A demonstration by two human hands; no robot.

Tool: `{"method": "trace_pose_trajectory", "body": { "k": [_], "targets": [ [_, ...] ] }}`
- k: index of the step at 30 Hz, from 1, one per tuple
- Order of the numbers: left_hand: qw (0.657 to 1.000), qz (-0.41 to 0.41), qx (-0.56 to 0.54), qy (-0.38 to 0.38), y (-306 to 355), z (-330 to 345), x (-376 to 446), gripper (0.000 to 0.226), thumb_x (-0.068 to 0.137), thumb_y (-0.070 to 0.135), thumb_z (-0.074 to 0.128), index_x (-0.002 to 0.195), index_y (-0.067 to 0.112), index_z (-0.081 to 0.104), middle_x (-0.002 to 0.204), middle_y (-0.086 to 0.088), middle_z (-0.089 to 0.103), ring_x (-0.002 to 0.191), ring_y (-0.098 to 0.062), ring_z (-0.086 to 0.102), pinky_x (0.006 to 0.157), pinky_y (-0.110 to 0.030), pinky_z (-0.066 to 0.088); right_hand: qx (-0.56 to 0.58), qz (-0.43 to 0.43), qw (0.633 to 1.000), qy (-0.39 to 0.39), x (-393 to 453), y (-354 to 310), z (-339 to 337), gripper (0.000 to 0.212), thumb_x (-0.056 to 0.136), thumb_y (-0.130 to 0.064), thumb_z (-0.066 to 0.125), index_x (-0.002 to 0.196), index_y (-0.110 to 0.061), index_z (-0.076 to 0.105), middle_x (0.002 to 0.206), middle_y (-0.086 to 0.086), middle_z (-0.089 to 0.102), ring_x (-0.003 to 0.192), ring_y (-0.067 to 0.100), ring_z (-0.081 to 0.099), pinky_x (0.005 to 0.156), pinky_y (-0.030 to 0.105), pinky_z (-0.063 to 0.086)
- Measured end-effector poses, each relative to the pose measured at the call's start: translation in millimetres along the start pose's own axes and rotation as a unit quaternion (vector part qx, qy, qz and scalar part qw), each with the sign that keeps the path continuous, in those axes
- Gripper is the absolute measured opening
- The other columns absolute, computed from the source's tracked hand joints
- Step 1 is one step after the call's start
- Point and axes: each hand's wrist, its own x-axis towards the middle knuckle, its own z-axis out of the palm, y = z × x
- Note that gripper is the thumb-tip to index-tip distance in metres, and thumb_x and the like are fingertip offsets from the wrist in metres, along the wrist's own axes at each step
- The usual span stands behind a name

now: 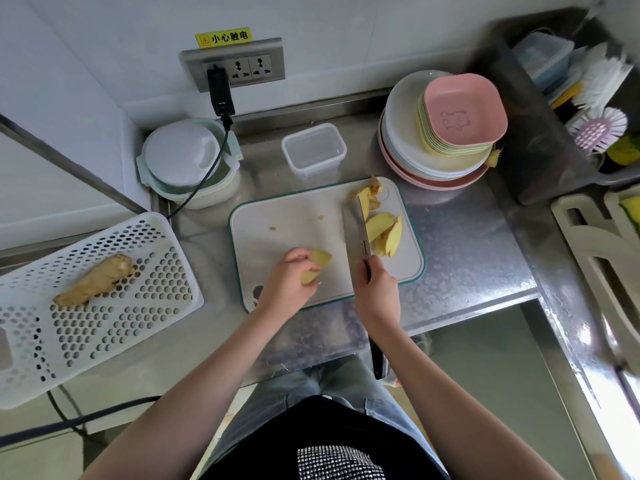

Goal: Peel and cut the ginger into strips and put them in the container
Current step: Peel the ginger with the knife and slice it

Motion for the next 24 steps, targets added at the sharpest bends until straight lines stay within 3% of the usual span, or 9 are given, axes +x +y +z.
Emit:
{"method": "trace_pose_trajectory", "body": {
  "k": [2, 4, 7, 11, 14, 16, 20, 22, 24],
  "targets": [
    [0.999, -0.006, 0.022, -0.030, -0.7, 4.8, -7.6, 0.038, 0.077, 0.009, 0.073, 0.114, 0.008, 0.066, 0.123, -0.005, 0.057, 0.109, -0.020, 0.057, 0.091, -0.013, 0.034, -0.086, -0.026, 0.996, 0.012, -2.6, 2.0, -2.5, 0.026, 0.102, -0.035, 0.033, 0.088, -0.015, 0.041, 0.067, 0.005, 0.055, 0.057, 0.029, 0.052, 0.047, 0.029, 0.034],
    [1.000, -0.018, 0.021, -0.014, -0.2, 5.7, -12.1, 0.040, 0.080, 0.015, 0.071, 0.119, 0.010, 0.062, 0.123, -0.004, 0.057, 0.109, -0.020, 0.056, 0.090, -0.018, 0.038, -0.190, -0.078, 0.978, 0.032, -3.9, 4.8, -5.7, 0.027, 0.103, -0.037, 0.029, 0.094, -0.015, 0.042, 0.068, 0.005, 0.057, 0.057, 0.031, 0.053, 0.048, 0.029, 0.034],
    [0.996, -0.036, 0.009, 0.080, 5.7, 0.1, -13.8, 0.025, 0.082, 0.022, 0.059, 0.104, 0.010, 0.065, 0.104, -0.003, 0.063, 0.100, -0.021, 0.056, 0.082, -0.027, 0.046, -0.298, -0.144, 0.943, 0.047, -2.8, 9.9, -10.9, 0.030, 0.103, -0.039, 0.031, 0.109, -0.014, 0.047, 0.078, 0.011, 0.059, 0.060, 0.031, 0.059, 0.049, 0.030, 0.036],
    [0.972, 0.000, 0.002, 0.235, 12.5, -11.7, -5.4, 0.022, 0.080, 0.023, 0.049, 0.087, 0.003, 0.057, 0.086, -0.006, 0.058, 0.084, -0.025, 0.052, 0.074, -0.027, 0.040, -0.377, -0.156, 0.913, 0.010, 0.2, 14.4, -21.5, 0.033, 0.100, -0.037, 0.042, 0.125, -0.015, 0.041, 0.096, 0.011, 0.057, 0.082, 0.032, 0.062, 0.060, 0.035, 0.043],
    [0.962, 0.068, 0.057, 0.260, 20.4, -16.3, 9.0, 0.019, 0.080, 0.021, 0.057, 0.086, 0.003, 0.056, 0.086, -0.008, 0.056, 0.083, -0.024, 0.049, 0.075, -0.031, 0.040, -0.376, -0.172, 0.910, 0.021, 0.8, 18.1, -23.2, 0.040, 0.090, -0.035, 0.061, 0.118, -0.010, 0.046, 0.093, 0.014, 0.057, 0.080, 0.035, 0.062, 0.063, 0.039, 0.048],
    [0.969, 0.109, 0.097, 0.201, 25.1, -16.9, 23.0, 0.021, 0.080, 0.026, 0.061, 0.090, 0.007, 0.061, 0.093, -0.007, 0.058, 0.090, -0.024, 0.050, 0.079, -0.033, 0.042, -0.383, -0.180, 0.906, 0.030, 0.5, 21.9, -20.3, 0.053, 0.074, -0.033, 0.079, 0.107, -0.009, 0.045, 0.081, 0.016, 0.057, 0.067, 0.035, 0.062, 0.054, 0.040, 0.049],
    [0.977, 0.105, 0.163, -0.090, 33.0, -12.1, 52.9, 0.036, 0.085, 0.037, 0.063, 0.119, 0.023, 0.064, 0.122, 0.004, 0.060, 0.121, -0.023, 0.042, 0.100, -0.041, 0.037, -0.379, -0.212, 0.899, 0.060, 1.1, 24.4, -22.2, 0.076, 0.051, -0.030, 0.092, 0.102, -0.010, 0.039, 0.072, 0.015, 0.058, 0.054, 0.034, 0.060, 0.046, 0.037, 0.049],
    [0.969, 0.082, 0.166, -0.163, 35.3, -9.1, 63.2, 0.031, 0.087, 0.038, 0.063, 0.116, 0.028, 0.066, 0.123, 0.008, 0.061, 0.126, -0.022, 0.037, 0.104, -0.039, 0.031, -0.374, -0.235, 0.895, 0.070, 1.2, 23.9, -24.5, 0.077, 0.048, -0.030, 0.094, 0.102, -0.010, 0.041, 0.071, 0.014, 0.058, 0.053, 0.033, 0.060, 0.047, 0.036, 0.049],
    [0.970, 0.066, 0.148, -0.184, 36.4, -8.7, 69.7, 0.021, 0.086, 0.038, 0.064, 0.104, 0.029, 0.070, 0.113, 0.008, 0.066, 0.120, -0.021, 0.045, 0.101, -0.037, 0.031, -0.364, -0.250, 0.894, 0.073, 1.9, 25.3, -26.2, 0.077, 0.047, -0.030, 0.094, 0.101, -0.009, 0.042, 0.070, 0.013, 0.059, 0.052, 0.033, 0.060, 0.048, 0.035, 0.049]
  ]
}}
